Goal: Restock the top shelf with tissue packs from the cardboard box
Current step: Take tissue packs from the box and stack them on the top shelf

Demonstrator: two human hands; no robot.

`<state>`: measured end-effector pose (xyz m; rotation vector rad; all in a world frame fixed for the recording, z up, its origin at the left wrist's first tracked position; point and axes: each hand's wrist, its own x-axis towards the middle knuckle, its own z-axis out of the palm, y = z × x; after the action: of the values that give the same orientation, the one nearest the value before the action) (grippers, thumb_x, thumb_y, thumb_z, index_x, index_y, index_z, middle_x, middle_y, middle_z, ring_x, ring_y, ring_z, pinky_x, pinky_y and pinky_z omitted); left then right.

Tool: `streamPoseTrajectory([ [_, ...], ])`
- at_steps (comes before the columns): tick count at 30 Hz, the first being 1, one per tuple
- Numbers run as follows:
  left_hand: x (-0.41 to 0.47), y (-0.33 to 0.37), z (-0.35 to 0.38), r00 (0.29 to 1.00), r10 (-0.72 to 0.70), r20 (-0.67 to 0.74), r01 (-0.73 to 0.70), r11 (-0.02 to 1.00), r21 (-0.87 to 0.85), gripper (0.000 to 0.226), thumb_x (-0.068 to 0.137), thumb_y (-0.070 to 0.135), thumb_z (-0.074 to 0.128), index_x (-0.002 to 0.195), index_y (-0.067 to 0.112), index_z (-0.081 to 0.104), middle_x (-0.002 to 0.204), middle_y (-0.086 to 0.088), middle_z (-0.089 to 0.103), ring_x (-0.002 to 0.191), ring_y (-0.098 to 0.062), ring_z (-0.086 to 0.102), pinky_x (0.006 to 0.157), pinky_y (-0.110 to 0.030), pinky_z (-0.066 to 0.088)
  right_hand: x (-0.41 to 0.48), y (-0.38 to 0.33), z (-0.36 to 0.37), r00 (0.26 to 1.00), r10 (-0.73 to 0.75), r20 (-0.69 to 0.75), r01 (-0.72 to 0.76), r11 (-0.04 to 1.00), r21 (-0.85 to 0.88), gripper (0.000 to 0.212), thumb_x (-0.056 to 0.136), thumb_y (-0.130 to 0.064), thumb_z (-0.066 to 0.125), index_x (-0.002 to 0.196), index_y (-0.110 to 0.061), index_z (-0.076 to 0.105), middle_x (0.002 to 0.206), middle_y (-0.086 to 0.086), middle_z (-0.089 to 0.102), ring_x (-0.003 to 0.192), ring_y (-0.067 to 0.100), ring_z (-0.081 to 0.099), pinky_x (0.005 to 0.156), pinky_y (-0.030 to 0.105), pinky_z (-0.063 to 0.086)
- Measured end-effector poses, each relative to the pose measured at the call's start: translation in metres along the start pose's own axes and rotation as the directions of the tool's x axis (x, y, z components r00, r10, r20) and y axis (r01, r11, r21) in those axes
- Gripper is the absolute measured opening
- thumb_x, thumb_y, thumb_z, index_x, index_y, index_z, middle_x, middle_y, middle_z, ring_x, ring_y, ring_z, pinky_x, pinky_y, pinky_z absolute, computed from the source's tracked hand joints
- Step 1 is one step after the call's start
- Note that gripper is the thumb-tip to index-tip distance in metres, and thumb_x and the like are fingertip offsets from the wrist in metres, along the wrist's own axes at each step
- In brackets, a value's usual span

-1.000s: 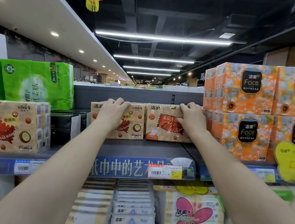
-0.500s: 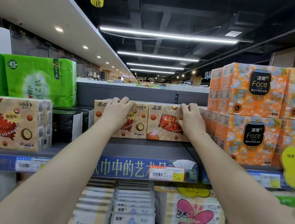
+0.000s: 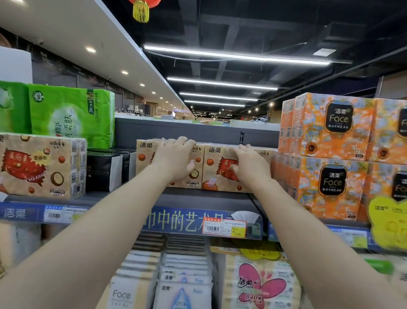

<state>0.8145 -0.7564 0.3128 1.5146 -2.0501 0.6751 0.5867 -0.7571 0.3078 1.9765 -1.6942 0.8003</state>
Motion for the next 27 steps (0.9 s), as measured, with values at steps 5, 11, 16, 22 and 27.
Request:
streamPoseTrajectory([
  [5,-0.024,0.024,-0.01,1.0,-0.023,-0.015,0.022,0.998,-0.06,0.056,0.098,0.04,0.052,0.151,0.022,0.047,0.149,-0.005,0.056,0.137,-0.028,0.051,0.122,-0.055,0.029,-0.023,-0.019,-0.004,0.995,-0.051,0.083,0.047,0.998,0.046,0.054,0.101,-0.031,0.061,0.151,-0.018,0.047,0.159,0.004,0.042,0.148,0.026,0.036,0.108,0.044,0.045],
  [11,-0.063,0.042,-0.032,0.997,-0.062,0.038,0.063,0.998,-0.028,0.06,0.098,0.043,0.051,0.154,0.023,0.043,0.154,-0.005,0.051,0.139,-0.032,0.05,0.124,-0.057,0.023,-0.061,-0.03,-0.02,0.995,-0.08,0.059,0.075,0.993,0.086,0.052,0.101,-0.03,0.059,0.151,-0.017,0.047,0.155,0.006,0.047,0.146,0.028,0.04,0.108,0.044,0.044],
  [16,-0.115,0.067,-0.058,0.998,-0.015,0.056,0.016,1.0,-0.02,0.059,0.099,0.042,0.051,0.154,0.023,0.043,0.152,-0.005,0.053,0.139,-0.032,0.049,0.124,-0.056,0.022,-0.117,-0.034,-0.05,0.994,-0.057,0.089,0.052,0.997,0.06,0.04,0.102,-0.029,0.054,0.14,-0.016,0.056,0.141,0.006,0.057,0.128,0.028,0.054,0.089,0.04,0.051],
  [22,-0.199,0.097,-0.081,0.993,0.059,0.106,-0.057,0.998,-0.021,0.06,0.097,0.043,0.048,0.154,0.023,0.043,0.148,-0.006,0.055,0.133,-0.033,0.053,0.12,-0.055,0.027,-0.22,-0.033,-0.087,0.983,-0.011,0.184,0.025,0.997,-0.074,0.049,0.102,-0.028,0.057,0.147,-0.012,0.048,0.154,0.008,0.048,0.149,0.028,0.034,0.108,0.045,0.043],
  [27,-0.291,0.133,-0.074,0.964,0.109,0.242,-0.087,0.991,-0.099,0.058,0.1,0.046,0.046,0.152,0.02,0.043,0.147,-0.008,0.053,0.129,-0.036,0.054,0.119,-0.053,0.03,-0.334,-0.026,-0.095,0.946,0.092,0.31,-0.07,0.994,-0.079,0.043,0.101,-0.026,0.057,0.141,-0.011,0.053,0.142,0.01,0.057,0.134,0.029,0.051,0.094,0.041,0.05],
])
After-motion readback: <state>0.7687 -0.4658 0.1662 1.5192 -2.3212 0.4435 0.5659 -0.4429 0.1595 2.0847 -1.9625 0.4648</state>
